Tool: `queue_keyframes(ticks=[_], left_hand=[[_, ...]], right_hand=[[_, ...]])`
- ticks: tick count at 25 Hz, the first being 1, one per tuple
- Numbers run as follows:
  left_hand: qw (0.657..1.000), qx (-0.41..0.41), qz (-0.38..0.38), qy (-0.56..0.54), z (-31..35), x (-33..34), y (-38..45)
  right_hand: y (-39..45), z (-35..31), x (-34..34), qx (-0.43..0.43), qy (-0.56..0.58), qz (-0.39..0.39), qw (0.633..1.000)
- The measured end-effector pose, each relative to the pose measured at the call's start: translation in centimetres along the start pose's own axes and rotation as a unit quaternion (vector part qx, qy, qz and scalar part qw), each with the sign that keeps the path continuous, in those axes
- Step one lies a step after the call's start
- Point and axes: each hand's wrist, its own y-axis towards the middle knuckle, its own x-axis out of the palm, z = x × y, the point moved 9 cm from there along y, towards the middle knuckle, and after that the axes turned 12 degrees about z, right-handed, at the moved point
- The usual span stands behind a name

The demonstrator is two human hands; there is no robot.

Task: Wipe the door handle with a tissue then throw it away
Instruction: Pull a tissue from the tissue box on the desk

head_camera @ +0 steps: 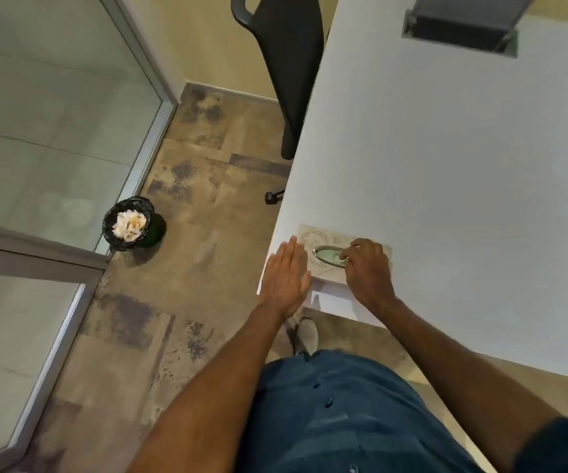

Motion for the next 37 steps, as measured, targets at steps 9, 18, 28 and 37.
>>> queue_keyframes(ticks=[9, 18, 28, 37], left_hand=[[0.997, 0.018, -0.078, 0.020, 1.3, 4.3, 1.8], [0.998, 0.006, -0.060, 0.005, 1.2, 5.0, 2.0], [0.998, 0.003, -0.058, 0.016, 0.9, 5.3, 2.1], [0.998, -0.002, -0.062, 0.011, 1.2, 5.0, 2.1]], right_hand=[[2.2, 0.4, 1.3, -0.104, -0.054, -0.010, 0.993], [3.3, -0.9, 2.8, -0.253, -0.099, -0.005, 0.962], [2.5, 0.1, 2.0, -0.256, -0.010, -0.048, 0.965], [1.9, 4.7, 0.3, 0.087, 0.306, -0.055, 0.946]])
